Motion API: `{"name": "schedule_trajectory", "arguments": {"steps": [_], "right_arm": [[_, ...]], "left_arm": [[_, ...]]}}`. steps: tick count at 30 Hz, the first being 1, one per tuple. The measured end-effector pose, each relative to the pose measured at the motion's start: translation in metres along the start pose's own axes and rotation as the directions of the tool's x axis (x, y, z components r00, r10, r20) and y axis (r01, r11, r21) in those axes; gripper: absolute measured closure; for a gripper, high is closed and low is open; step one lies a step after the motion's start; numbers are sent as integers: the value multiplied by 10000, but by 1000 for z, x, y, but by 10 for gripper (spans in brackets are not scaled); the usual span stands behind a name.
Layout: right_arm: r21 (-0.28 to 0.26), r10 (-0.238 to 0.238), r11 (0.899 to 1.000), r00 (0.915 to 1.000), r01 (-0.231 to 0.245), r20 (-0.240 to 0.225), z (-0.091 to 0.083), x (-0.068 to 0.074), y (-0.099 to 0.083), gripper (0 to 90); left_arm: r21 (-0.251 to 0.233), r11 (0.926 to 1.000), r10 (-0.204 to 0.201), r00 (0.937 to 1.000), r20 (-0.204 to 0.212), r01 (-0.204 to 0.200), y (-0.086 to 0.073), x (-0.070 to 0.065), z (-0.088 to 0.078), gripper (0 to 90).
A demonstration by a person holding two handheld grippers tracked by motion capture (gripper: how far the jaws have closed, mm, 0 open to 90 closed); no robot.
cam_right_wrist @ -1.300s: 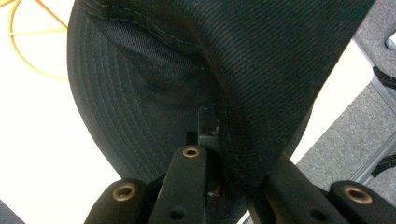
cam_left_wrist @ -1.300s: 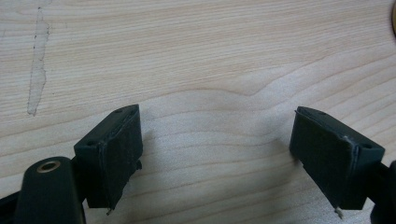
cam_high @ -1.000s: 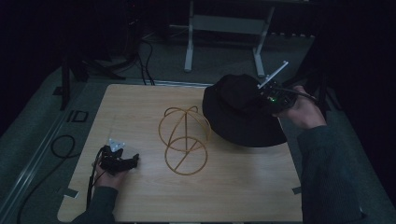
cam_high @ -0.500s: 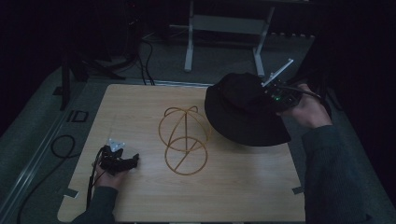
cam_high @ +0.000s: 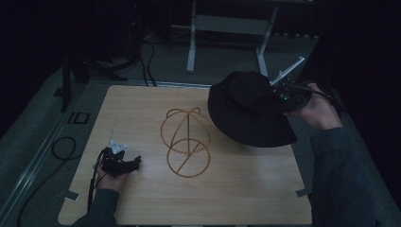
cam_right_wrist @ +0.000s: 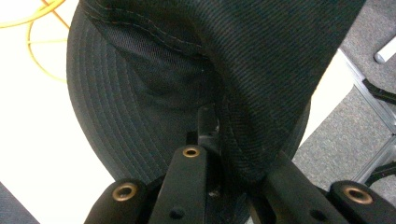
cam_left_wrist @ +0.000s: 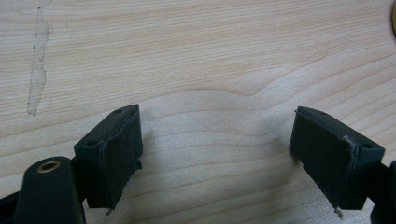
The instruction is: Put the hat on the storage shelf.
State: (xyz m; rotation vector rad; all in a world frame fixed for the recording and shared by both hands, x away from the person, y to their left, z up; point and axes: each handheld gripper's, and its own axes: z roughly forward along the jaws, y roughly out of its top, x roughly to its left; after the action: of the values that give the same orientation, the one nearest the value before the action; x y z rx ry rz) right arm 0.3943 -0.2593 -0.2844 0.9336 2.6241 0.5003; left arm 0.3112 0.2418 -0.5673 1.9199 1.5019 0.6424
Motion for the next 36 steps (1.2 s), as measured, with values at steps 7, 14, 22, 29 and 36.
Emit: {"name": "schedule_trajectory", "arguments": {"steps": [7, 14, 22, 29, 36], "right_arm": [[-180, -58, 9998, 10000, 57, -55, -4, -1, -1, 878], [-278, -141, 9995, 9998, 138, -105, -7, 0, 0, 878], [-365, -201, 9991, 9996, 194, -188, -8, 1, 1, 878], [-631, -221, 9978, 9994, 203, -278, -13, 0, 0, 878], [-819, -311, 9963, 9984, 271, -479, -17, 0, -2, 878]], "left_arm": [[17, 10000, 15, 10000, 6, -15, 0, 0, 0, 176], [16, 10000, 18, 10000, 5, -18, 0, 0, 0, 176], [16, 10000, 17, 10000, 5, -17, 0, 0, 0, 176], [18, 10000, 36, 10000, 2, -36, 0, 0, 0, 175], [16, 10000, 32, 10000, 9, -32, 0, 0, 0, 176]]}}
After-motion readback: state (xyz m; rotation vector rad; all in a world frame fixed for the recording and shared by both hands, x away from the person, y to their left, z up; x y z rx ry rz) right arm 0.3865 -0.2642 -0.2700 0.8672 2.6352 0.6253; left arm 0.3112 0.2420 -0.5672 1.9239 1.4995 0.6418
